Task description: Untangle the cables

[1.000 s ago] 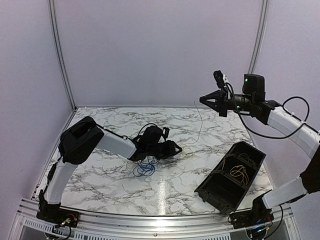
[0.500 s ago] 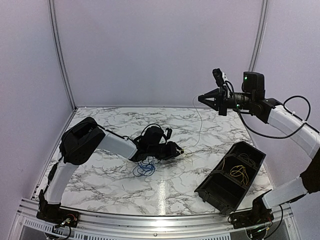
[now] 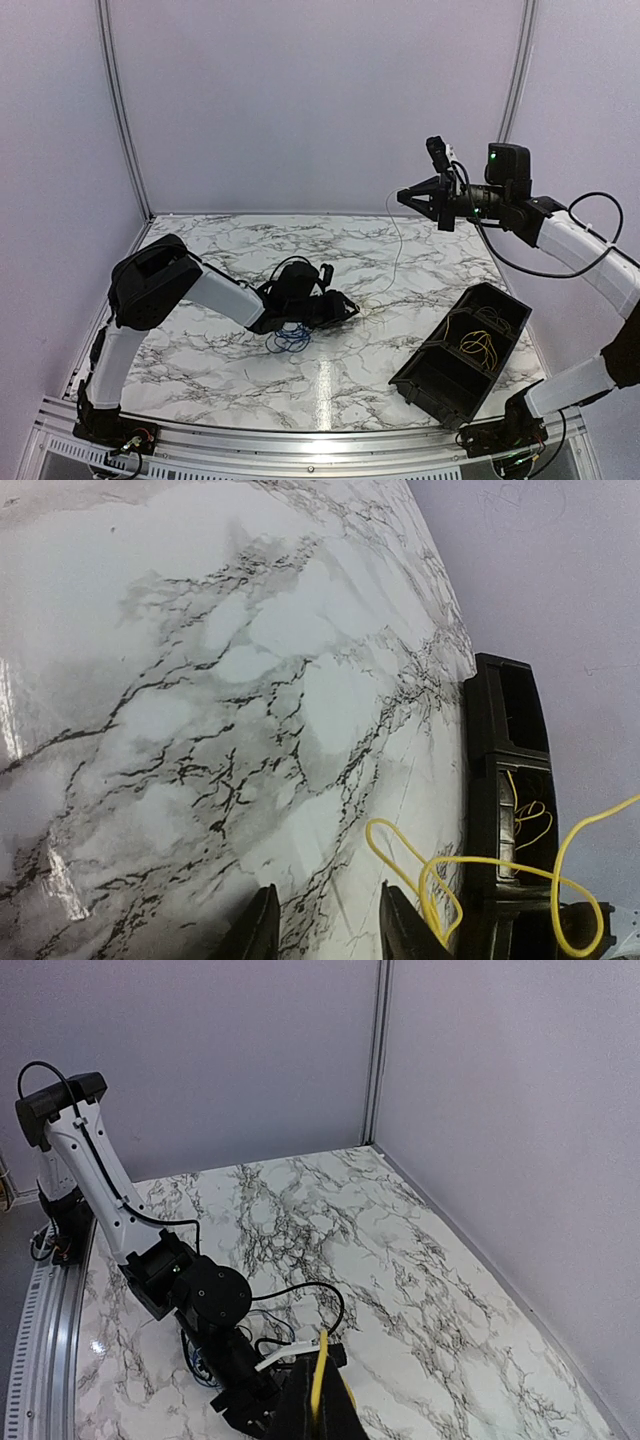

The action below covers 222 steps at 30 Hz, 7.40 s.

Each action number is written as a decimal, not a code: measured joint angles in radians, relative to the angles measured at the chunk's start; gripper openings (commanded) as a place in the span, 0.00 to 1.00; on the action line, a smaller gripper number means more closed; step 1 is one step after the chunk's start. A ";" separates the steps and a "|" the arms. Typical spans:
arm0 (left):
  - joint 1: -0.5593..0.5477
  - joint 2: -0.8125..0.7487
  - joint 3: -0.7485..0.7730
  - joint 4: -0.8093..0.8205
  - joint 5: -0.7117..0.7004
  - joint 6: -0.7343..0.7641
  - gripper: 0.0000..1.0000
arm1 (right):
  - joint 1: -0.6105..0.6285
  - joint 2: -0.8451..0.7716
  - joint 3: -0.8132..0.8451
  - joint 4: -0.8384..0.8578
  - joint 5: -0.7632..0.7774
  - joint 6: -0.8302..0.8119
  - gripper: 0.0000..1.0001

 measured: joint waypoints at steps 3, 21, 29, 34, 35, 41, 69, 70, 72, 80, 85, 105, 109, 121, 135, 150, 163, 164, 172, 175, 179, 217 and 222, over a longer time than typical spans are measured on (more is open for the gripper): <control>-0.002 -0.018 -0.030 0.007 -0.015 -0.020 0.37 | 0.000 -0.002 0.000 -0.004 0.000 0.000 0.00; -0.054 -0.036 -0.025 0.023 -0.018 0.065 0.36 | 0.000 -0.002 0.000 -0.004 0.000 -0.004 0.00; -0.055 -0.005 0.019 0.034 -0.005 0.053 0.29 | 0.000 -0.002 0.000 -0.005 0.000 -0.004 0.00; -0.055 0.012 0.026 0.038 0.011 0.047 0.36 | 0.000 -0.002 0.000 -0.004 0.000 -0.004 0.00; -0.055 0.013 0.026 0.039 0.016 0.046 0.36 | 0.000 -0.002 0.000 -0.005 0.000 -0.004 0.00; -0.058 0.014 0.026 0.055 0.025 0.045 0.32 | 0.000 -0.002 0.000 -0.004 0.002 -0.007 0.00; -0.064 0.034 0.026 0.121 0.057 0.032 0.00 | 0.000 -0.002 0.000 -0.004 0.009 -0.008 0.00; -0.064 0.034 0.026 0.122 0.059 0.034 0.00 | 0.000 -0.002 0.000 -0.004 0.010 -0.008 0.00; -0.064 0.034 0.024 0.129 0.061 0.033 0.00 | 0.000 -0.002 0.000 -0.004 0.015 -0.013 0.00; -0.068 0.020 -0.057 0.177 0.071 0.047 0.00 | -0.021 0.020 0.100 -0.056 0.120 -0.051 0.00; -0.073 -0.031 -0.146 0.194 0.089 0.073 0.00 | -0.118 0.059 0.264 -0.055 0.203 -0.039 0.00; -0.095 -0.227 -0.170 0.185 0.067 0.211 0.00 | -0.170 -0.124 0.114 -0.346 0.387 -0.238 0.00; -0.109 -0.194 -0.036 0.166 0.050 0.211 0.00 | -0.172 -0.235 0.022 -0.508 0.485 -0.397 0.00; -0.191 0.119 0.401 0.057 0.069 0.192 0.00 | -0.174 -0.407 -0.309 -0.873 0.689 -0.669 0.15; -0.254 0.210 0.555 -0.048 0.130 0.222 0.00 | -0.174 -0.354 -0.221 -0.906 0.637 -0.677 0.63; -0.278 0.210 0.532 -0.061 0.179 0.332 0.00 | -0.174 -0.236 -0.270 -0.775 0.584 -0.660 0.58; -0.282 0.197 0.508 -0.061 0.179 0.367 0.00 | -0.174 -0.174 -0.322 -0.748 0.551 -0.662 0.53; -0.282 0.197 0.508 -0.061 0.179 0.368 0.00 | -0.174 -0.169 -0.328 -0.743 0.546 -0.662 0.52; -0.282 0.196 0.483 -0.062 0.174 0.368 0.00 | -0.175 -0.128 -0.357 -0.709 0.507 -0.668 0.33; -0.282 0.195 0.480 -0.060 0.174 0.369 0.00 | -0.175 -0.123 -0.358 -0.700 0.486 -0.671 0.33; -0.282 0.182 0.455 -0.053 0.172 0.372 0.00 | -0.175 -0.123 -0.371 -0.690 0.471 -0.673 0.33; -0.280 0.135 0.375 0.014 -0.056 0.360 0.31 | -0.175 -0.076 -0.396 -0.651 0.364 -0.595 0.00; -0.271 0.135 0.378 0.014 -0.105 0.325 0.30 | -0.175 -0.090 -0.396 -0.651 0.362 -0.590 0.00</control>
